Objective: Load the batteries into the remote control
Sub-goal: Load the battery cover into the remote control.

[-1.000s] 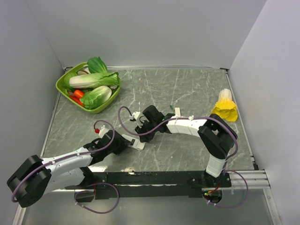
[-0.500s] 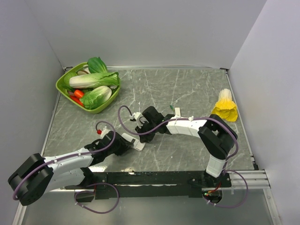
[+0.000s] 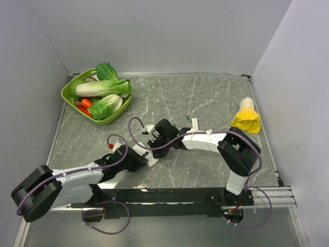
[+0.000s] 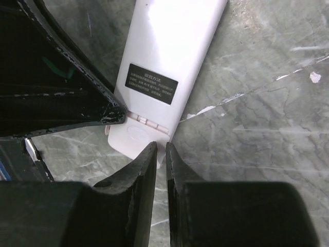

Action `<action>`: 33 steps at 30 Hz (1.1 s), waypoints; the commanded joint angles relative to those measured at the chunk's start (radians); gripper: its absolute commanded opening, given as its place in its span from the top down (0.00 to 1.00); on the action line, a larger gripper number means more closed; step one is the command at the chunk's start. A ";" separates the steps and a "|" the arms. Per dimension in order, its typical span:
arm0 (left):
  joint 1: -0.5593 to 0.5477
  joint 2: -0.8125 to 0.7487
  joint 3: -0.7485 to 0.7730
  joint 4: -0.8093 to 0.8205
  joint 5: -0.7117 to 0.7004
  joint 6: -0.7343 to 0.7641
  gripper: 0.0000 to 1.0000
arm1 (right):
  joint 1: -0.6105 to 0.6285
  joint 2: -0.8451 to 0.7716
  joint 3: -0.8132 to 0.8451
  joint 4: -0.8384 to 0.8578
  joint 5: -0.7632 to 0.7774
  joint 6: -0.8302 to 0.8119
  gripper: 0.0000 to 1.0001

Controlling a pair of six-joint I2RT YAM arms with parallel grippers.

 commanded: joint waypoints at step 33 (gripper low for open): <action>-0.031 0.126 0.012 0.254 0.074 0.022 0.67 | 0.100 -0.106 0.021 -0.020 0.059 0.095 0.83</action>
